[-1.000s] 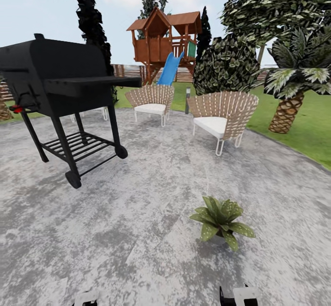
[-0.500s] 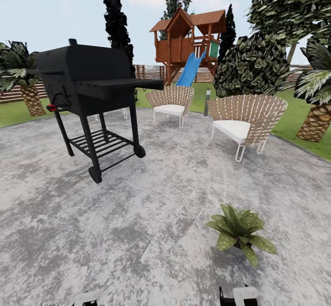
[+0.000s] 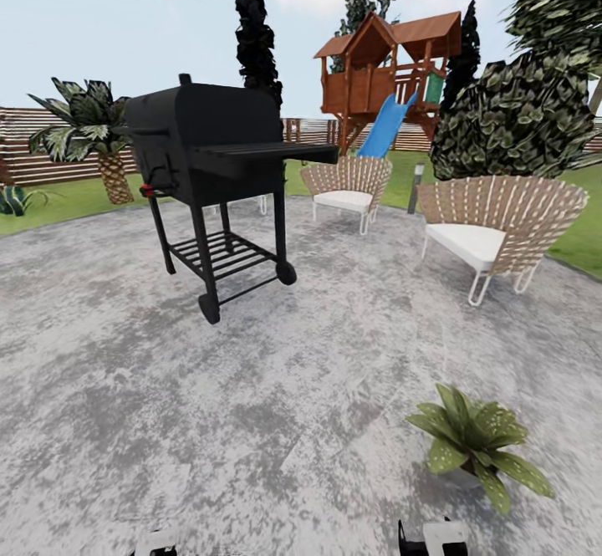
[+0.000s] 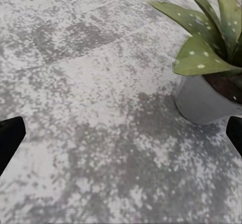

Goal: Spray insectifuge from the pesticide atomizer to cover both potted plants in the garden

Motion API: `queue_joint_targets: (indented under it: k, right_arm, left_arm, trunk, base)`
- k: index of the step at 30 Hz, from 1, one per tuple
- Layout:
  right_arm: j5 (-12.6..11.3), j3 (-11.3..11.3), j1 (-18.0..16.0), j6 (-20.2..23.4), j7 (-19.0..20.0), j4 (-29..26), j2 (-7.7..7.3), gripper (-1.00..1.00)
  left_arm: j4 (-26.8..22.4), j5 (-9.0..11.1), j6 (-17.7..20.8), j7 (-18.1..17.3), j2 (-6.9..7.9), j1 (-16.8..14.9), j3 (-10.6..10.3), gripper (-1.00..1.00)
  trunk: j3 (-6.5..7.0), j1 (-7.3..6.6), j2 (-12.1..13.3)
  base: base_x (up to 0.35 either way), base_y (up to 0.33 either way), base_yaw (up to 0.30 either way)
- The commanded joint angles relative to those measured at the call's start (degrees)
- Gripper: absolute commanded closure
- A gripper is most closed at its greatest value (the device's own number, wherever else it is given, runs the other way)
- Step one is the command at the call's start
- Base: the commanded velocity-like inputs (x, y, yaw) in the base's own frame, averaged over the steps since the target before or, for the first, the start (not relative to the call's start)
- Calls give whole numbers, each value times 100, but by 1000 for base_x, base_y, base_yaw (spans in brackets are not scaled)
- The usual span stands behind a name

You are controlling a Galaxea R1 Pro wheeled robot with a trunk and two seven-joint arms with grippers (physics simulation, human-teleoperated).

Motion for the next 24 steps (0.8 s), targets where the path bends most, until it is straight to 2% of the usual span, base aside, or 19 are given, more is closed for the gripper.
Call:
queue_joint_targets:
  k: [1, 24]
  right_arm:
    - [61, -44, -2, -13, -25, 3, 2, -100]
    - [68, -37, -2, -20, -22, -1, 39, -100]
  left_arm:
    - [2, -18, -13, -45, -4, -5, 49, 100]
    - [-45, -33, -12, -81, -25, -7, 28, 100]
  trunk:
    - [-5, -1, -2]
    - [74, -1, -2]
  base:
    - [0, 0, 279]
    - [0, 0, 275]
